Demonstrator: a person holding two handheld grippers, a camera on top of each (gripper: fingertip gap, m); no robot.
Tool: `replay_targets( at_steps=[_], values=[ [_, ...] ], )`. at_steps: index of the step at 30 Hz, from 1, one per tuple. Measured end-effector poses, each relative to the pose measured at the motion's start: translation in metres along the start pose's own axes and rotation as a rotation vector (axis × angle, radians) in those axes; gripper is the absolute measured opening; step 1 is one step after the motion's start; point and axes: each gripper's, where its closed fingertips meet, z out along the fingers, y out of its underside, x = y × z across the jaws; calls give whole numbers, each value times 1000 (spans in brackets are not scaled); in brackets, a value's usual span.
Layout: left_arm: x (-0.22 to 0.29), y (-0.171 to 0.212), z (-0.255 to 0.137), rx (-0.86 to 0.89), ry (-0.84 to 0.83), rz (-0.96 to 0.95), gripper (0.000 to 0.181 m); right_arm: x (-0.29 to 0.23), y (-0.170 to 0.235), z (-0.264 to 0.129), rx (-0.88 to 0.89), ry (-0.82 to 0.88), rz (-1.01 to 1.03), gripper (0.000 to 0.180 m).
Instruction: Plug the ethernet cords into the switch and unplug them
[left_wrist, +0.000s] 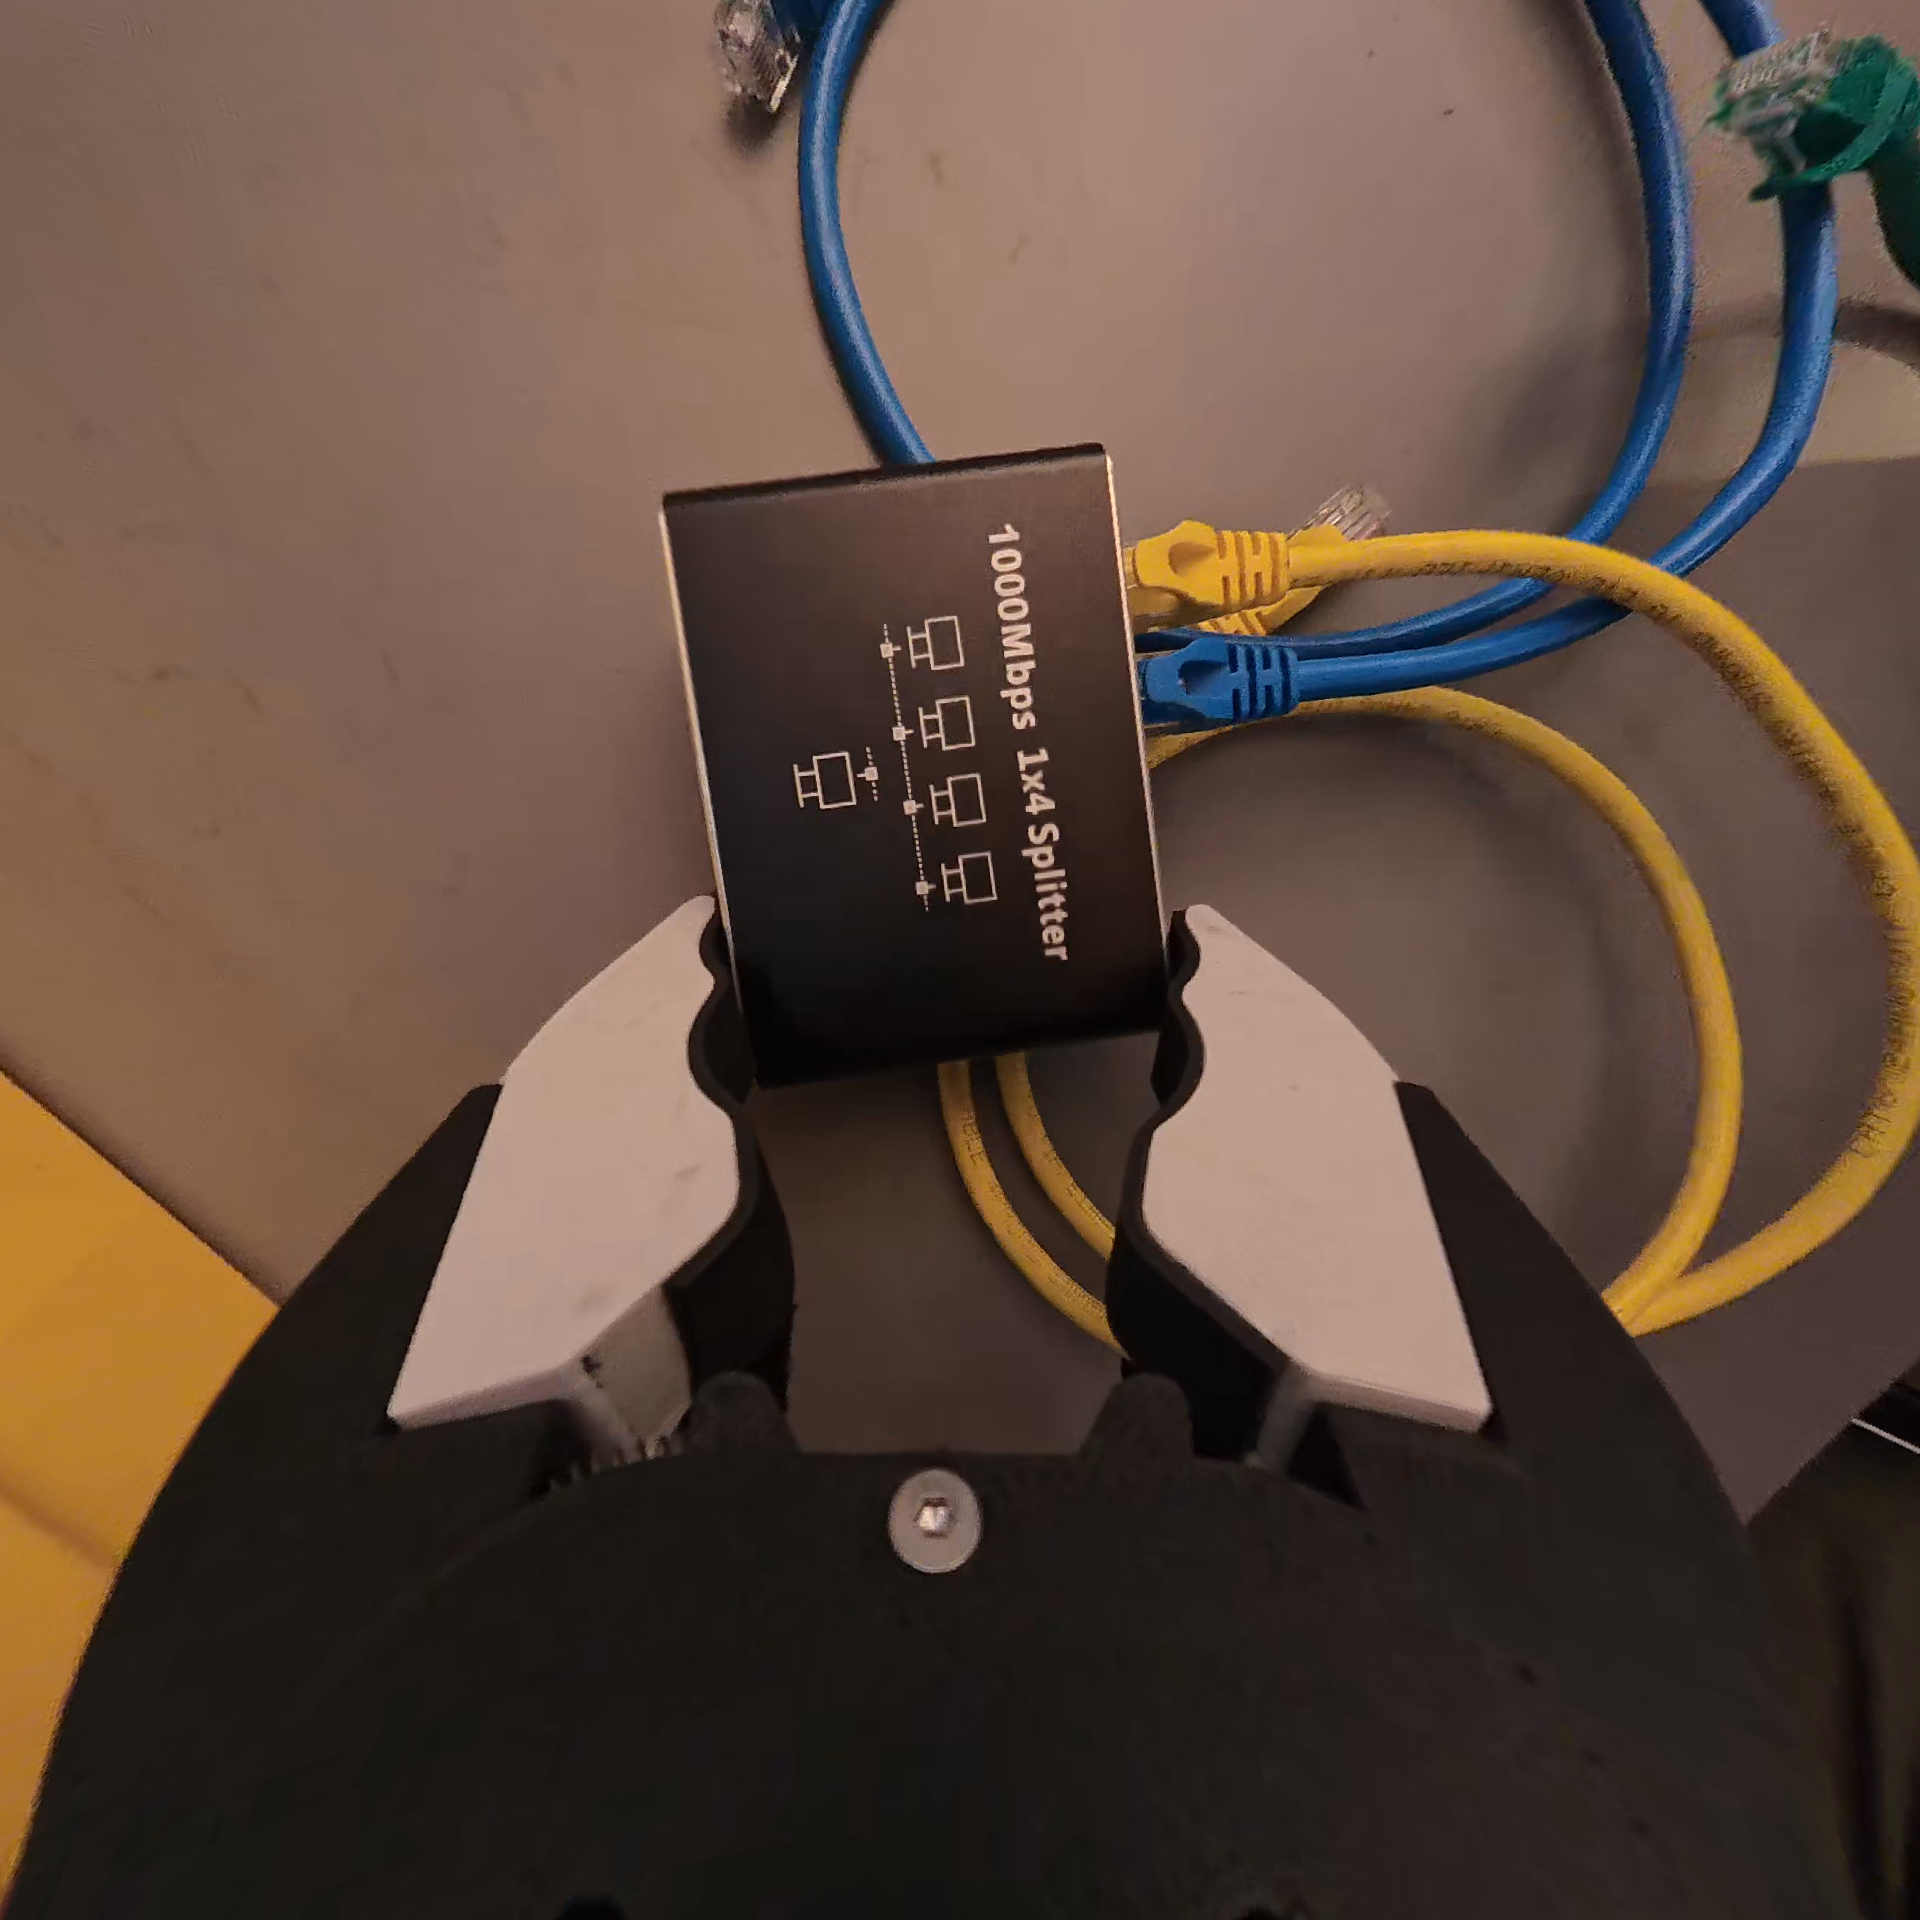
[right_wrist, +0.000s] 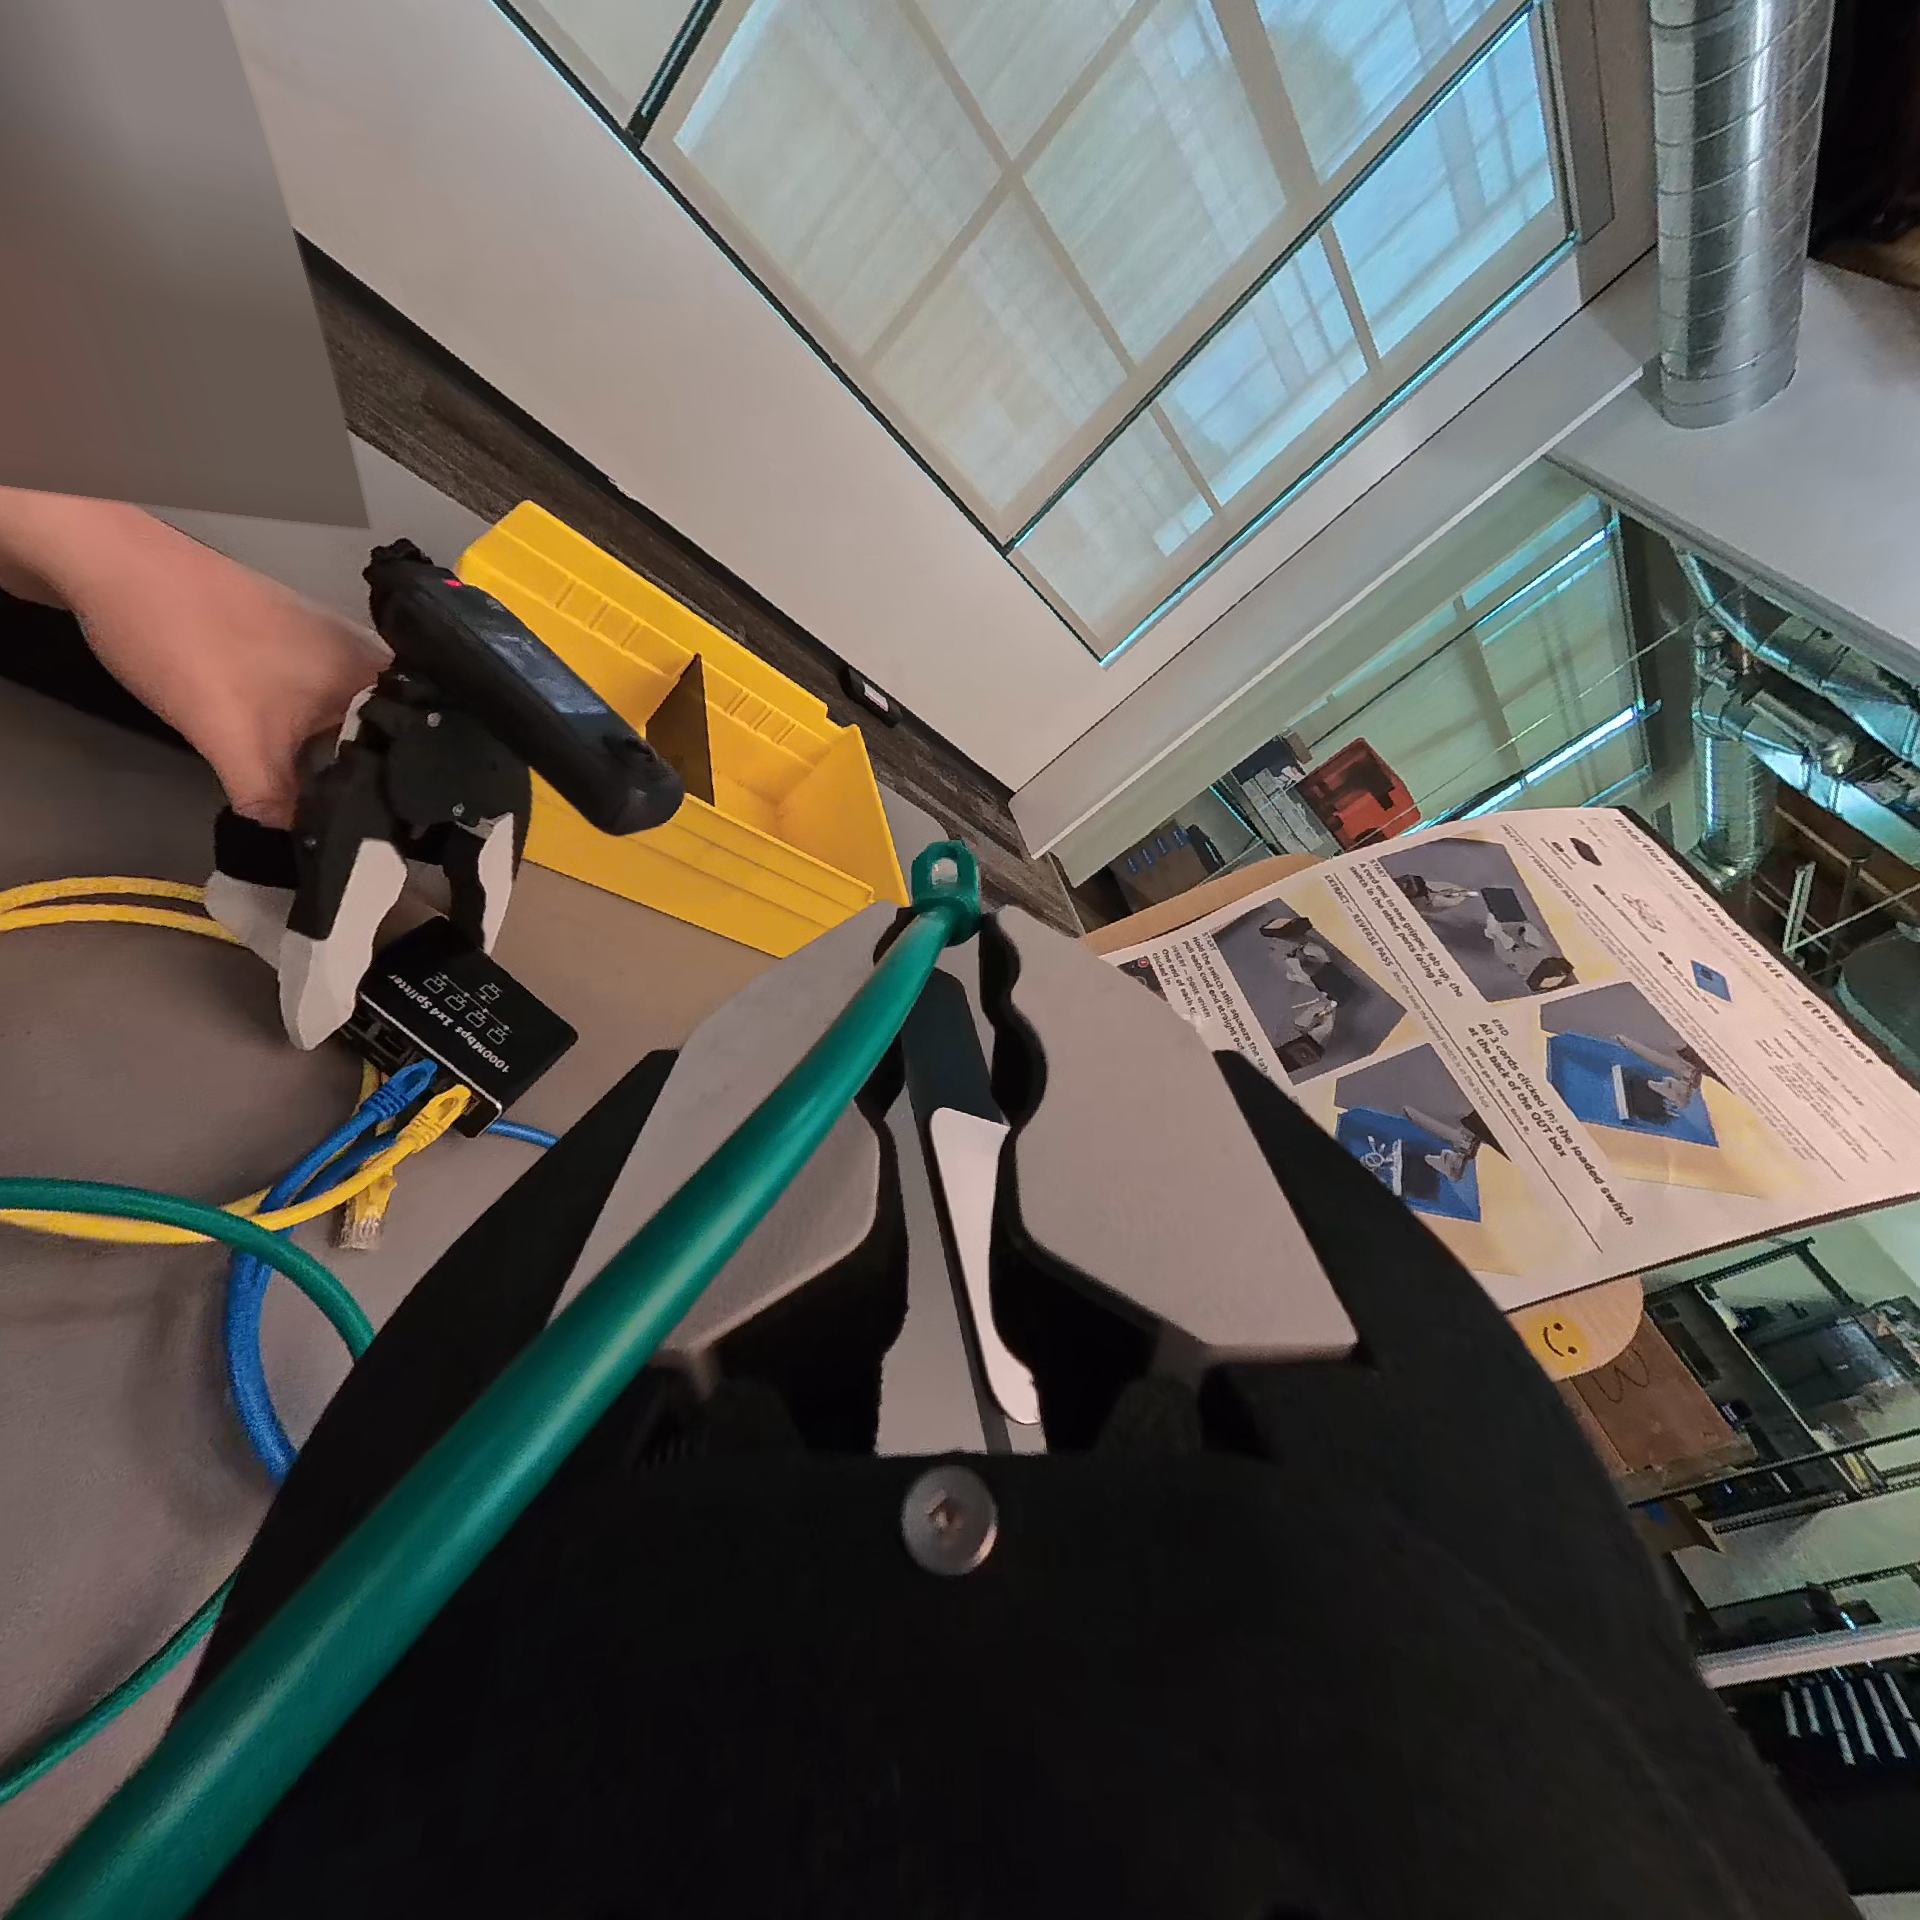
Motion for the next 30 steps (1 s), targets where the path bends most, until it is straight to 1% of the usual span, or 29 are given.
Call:
replay_targets(
  at_steps=[9, 14, 19, 23, 26, 29, 30],
  values=[
    [7, -1, -4, -17, 87, -103, 76, -1, 2, 2, -10, -6, 0, 11],
    [6, 3, -1, -23, 2, -26, 76, -1, 2, 0, -7, -3, 0, 12],
    [3, 10, 2, -51, -98, 133, 78, 0, 2, 0, -8, -1, 1, 12],
    [4, 13, 2, -110, -73, 186, 92, -1, 4, 2, -16, -4, -2, 11],
    [5, 10, 6, -91, -66, 202, 102, -2, 5, 3, -24, -8, -5, 11],
    [4, 10, 7, -96, -64, 208, 102, -3, 6, 4, -30, -9, -7, 12],
    [4, 9, 6, -95, -63, 207, 99, -3, 7, 4, -31, -10, -6, 12]
  ],
)
